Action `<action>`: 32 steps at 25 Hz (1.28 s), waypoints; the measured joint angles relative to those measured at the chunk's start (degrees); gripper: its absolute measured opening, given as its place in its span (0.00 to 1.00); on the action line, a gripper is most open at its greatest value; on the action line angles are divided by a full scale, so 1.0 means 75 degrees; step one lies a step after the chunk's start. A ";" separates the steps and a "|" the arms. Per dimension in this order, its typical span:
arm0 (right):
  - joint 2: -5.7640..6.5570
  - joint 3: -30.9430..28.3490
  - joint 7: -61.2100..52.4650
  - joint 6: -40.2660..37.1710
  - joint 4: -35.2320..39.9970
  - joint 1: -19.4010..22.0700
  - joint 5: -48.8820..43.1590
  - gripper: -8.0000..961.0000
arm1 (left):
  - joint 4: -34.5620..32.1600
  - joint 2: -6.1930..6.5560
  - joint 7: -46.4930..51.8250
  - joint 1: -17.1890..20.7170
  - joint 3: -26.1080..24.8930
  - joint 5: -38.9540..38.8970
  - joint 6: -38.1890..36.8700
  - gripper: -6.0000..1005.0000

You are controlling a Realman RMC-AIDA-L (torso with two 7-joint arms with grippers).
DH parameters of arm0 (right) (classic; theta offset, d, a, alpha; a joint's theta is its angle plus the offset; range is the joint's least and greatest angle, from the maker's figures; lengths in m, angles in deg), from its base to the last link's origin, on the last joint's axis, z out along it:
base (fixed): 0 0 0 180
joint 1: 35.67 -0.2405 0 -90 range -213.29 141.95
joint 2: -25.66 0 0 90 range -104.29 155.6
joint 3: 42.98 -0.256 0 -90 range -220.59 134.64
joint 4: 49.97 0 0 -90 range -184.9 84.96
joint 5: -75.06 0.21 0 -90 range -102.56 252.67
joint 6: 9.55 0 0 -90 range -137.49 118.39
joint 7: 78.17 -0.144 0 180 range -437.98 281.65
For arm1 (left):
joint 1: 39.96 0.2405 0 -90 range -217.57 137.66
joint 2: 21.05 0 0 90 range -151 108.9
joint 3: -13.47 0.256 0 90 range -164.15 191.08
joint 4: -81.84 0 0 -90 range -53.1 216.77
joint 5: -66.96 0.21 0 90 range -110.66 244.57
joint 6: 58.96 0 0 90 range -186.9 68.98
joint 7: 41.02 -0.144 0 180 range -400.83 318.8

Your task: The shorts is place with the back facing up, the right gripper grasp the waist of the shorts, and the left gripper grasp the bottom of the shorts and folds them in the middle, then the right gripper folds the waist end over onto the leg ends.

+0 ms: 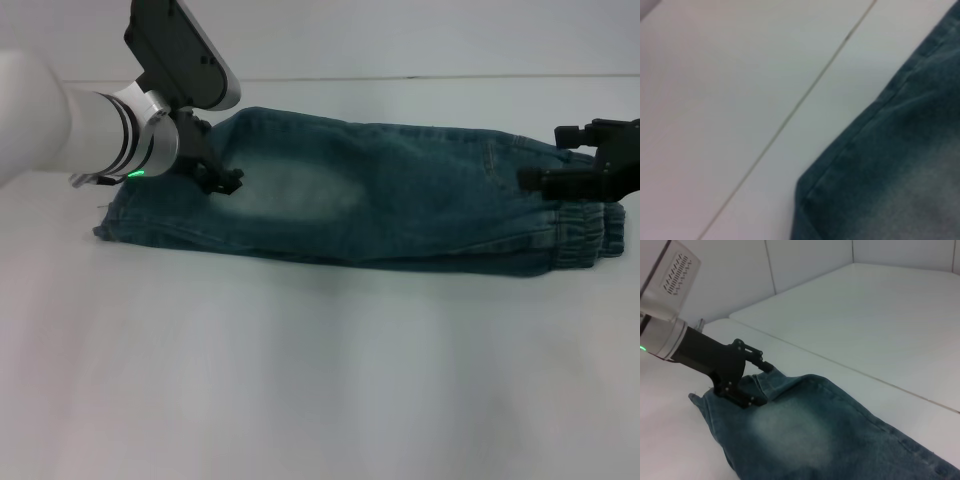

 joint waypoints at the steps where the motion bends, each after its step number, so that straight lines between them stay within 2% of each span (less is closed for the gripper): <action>1: -0.0002 0.0001 -0.0003 -0.0001 0.0000 -0.0009 0.0000 0.96 | -0.0139 -0.0005 0.0122 0.0046 0.0073 0.0053 -0.0135 0.73; 4: -0.0013 0.0010 -0.0002 -0.0005 -0.0014 -0.0028 0.0002 0.96 | -0.0203 -0.0024 0.0624 0.0156 0.0506 0.0350 0.0126 0.77; 10: -0.0019 0.0062 0.0004 0.0021 -0.0160 -0.0061 0.0016 0.96 | 0.0385 -0.0037 0.1492 0.0076 0.1106 0.0842 0.1110 0.76; 22: -0.0020 0.0081 0.0017 -0.0006 -0.0187 -0.0067 0.0024 0.96 | 0.1683 -0.0011 0.1662 -0.0473 0.1135 0.0917 0.2119 0.76; 32: -0.0020 0.0103 0.0259 -0.0382 -0.0297 -0.0003 0.0306 0.96 | 0.2206 0.0011 0.1679 -0.0548 0.1093 0.0929 0.2942 0.76</action>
